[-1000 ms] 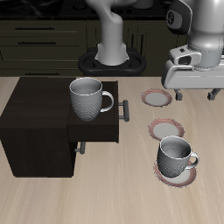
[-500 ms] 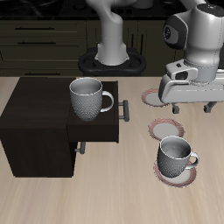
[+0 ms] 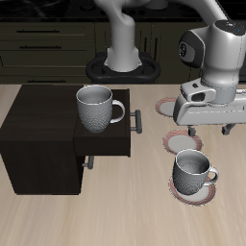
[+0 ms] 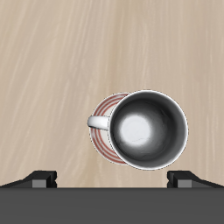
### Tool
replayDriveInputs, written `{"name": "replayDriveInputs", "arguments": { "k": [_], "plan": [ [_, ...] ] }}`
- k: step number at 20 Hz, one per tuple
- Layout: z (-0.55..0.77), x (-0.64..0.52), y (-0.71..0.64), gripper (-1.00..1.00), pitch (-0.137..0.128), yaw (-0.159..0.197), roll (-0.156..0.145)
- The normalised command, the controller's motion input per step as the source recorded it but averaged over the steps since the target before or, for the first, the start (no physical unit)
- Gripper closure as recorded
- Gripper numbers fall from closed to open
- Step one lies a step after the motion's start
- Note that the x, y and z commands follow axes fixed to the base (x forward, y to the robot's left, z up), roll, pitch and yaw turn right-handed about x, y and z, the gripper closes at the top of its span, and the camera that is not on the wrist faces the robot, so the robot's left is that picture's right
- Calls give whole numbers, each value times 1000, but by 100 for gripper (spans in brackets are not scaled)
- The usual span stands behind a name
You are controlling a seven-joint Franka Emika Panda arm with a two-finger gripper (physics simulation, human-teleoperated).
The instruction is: Place the porcelain mug that is on the plate onto the nearest plate relative to the robot
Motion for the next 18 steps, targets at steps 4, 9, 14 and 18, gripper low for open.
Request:
{"name": "replayDriveInputs", "arguments": {
  "k": [4, 9, 14, 18],
  "plan": [
    [-442, 74, -31, -100, 21, 42, -11],
    [-305, 100, -124, -100, 14, 33, -22],
    [-177, 48, 36, -100, 10, 30, 7],
    [-236, 40, 110, -100, 30, 3, 10]
  ]
}}
